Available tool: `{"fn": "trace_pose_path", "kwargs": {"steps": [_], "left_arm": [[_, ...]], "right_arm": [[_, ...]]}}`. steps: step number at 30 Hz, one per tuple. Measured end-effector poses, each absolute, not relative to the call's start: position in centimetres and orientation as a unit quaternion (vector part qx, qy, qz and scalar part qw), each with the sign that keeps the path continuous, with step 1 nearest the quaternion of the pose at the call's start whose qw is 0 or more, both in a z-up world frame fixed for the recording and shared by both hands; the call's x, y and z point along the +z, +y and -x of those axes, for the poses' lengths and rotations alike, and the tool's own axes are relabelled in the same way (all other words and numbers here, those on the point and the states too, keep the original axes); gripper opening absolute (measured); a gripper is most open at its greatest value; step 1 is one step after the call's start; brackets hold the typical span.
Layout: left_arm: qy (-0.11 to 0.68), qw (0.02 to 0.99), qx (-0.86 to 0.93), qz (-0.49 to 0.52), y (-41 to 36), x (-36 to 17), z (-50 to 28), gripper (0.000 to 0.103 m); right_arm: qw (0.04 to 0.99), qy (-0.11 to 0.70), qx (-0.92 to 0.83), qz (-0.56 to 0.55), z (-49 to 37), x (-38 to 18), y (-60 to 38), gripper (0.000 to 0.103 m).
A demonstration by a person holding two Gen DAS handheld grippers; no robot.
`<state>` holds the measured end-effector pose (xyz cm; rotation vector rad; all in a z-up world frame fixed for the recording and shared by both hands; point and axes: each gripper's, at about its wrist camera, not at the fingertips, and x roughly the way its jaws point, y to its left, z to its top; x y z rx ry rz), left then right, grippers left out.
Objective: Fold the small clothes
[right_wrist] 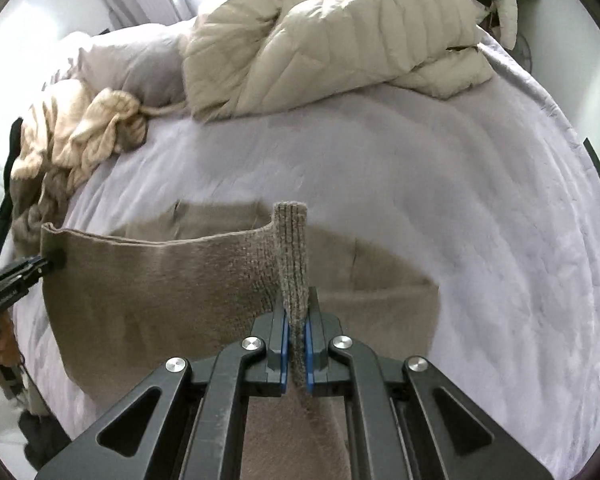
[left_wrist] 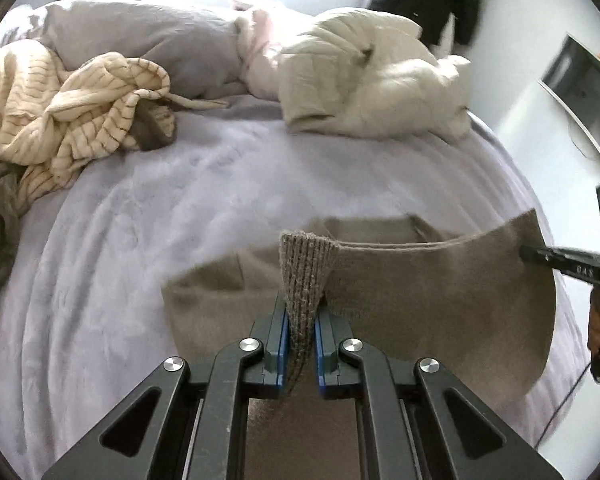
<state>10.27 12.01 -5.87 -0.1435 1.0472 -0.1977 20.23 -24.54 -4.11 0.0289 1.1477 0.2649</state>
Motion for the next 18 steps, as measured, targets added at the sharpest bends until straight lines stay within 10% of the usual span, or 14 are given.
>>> {"fn": "trace_pose_path", "kwargs": {"steps": [9,11,13,18], "left_arm": [[0.558,0.829,-0.029,0.020,12.0,-15.3,-15.0,0.012],[0.562,0.827,-0.012,0.018,12.5,-16.1,-15.2,0.031],[0.549,0.835,0.035,0.002,13.5,-15.9,-15.0,0.079],[0.555,0.830,0.053,0.031,16.1,-14.3,-14.0,0.079]], "right_arm": [[0.792,0.600,0.108,-0.027,-26.0,-13.7,-25.0,0.006],[0.789,0.602,0.111,-0.041,-26.3,-14.7,-25.5,0.007],[0.787,0.603,0.116,-0.060,-26.4,-14.8,-26.1,0.007],[0.771,0.616,0.111,-0.117,-26.3,-14.1,-28.1,0.009]]}}
